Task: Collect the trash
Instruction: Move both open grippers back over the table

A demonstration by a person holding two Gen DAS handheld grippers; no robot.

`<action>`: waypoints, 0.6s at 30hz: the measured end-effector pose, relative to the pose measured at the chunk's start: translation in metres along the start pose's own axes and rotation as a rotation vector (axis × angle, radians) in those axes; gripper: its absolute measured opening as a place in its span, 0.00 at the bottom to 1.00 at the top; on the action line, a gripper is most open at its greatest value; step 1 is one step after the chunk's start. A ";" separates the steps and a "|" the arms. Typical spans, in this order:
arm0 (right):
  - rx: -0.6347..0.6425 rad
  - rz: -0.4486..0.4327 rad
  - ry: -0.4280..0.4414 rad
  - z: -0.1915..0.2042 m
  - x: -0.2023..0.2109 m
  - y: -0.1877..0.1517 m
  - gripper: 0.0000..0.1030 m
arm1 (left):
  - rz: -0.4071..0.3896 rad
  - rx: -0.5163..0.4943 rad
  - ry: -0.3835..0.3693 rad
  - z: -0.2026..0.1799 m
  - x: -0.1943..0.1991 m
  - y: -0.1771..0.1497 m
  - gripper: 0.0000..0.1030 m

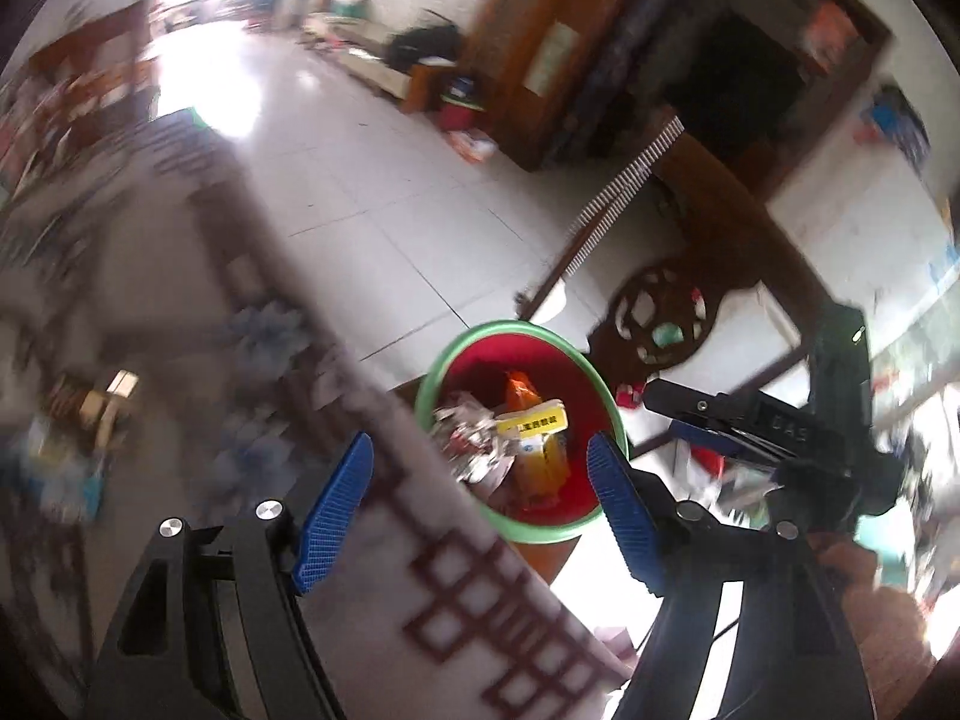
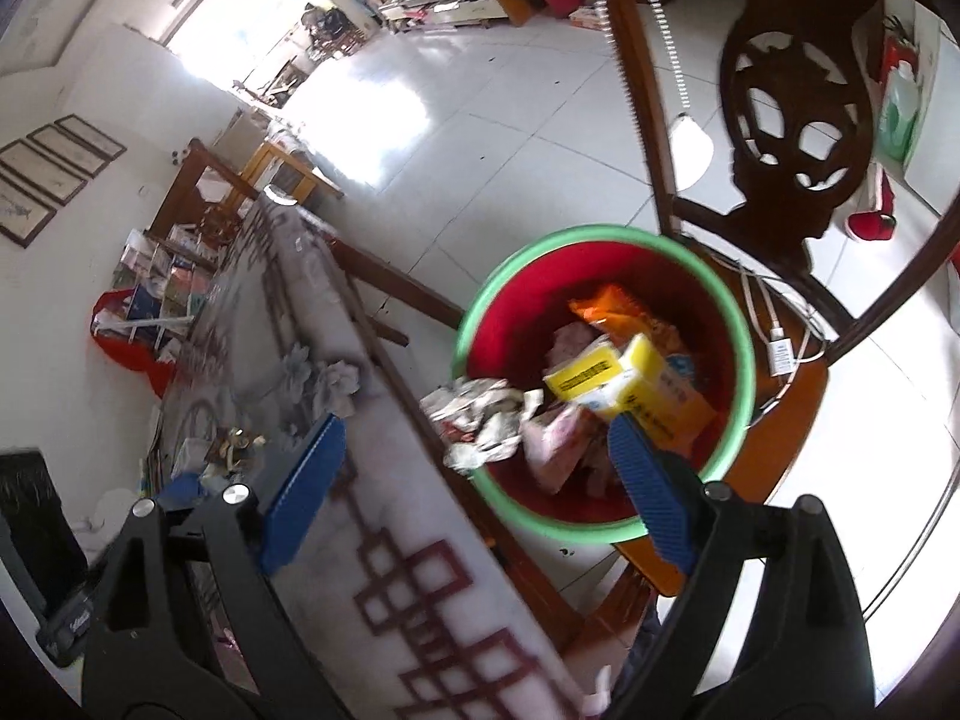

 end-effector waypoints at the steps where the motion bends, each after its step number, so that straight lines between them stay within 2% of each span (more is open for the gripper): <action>1: 0.008 0.009 0.007 0.007 -0.003 -0.003 0.86 | -0.007 0.026 0.005 0.009 0.009 -0.006 0.71; 5: 0.051 0.044 0.033 0.040 -0.015 -0.019 0.86 | 0.001 0.038 0.068 0.039 0.029 -0.020 0.71; 11: 0.131 0.098 0.076 0.096 -0.032 -0.049 0.86 | -0.044 0.100 0.120 0.090 0.069 -0.029 0.71; 18: 0.208 0.157 0.093 0.156 -0.048 -0.097 0.86 | -0.050 0.148 0.155 0.142 0.108 -0.059 0.72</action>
Point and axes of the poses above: each gripper's, at about its wrist camera, not at the fingertips, and x roughly against the way its jaws point, z to its left, y to its top, the point moved 5 cm from there along -x, roughly the way its jaws point, and after that the axes turned 9 degrees about -z, right-handed, at the moved point
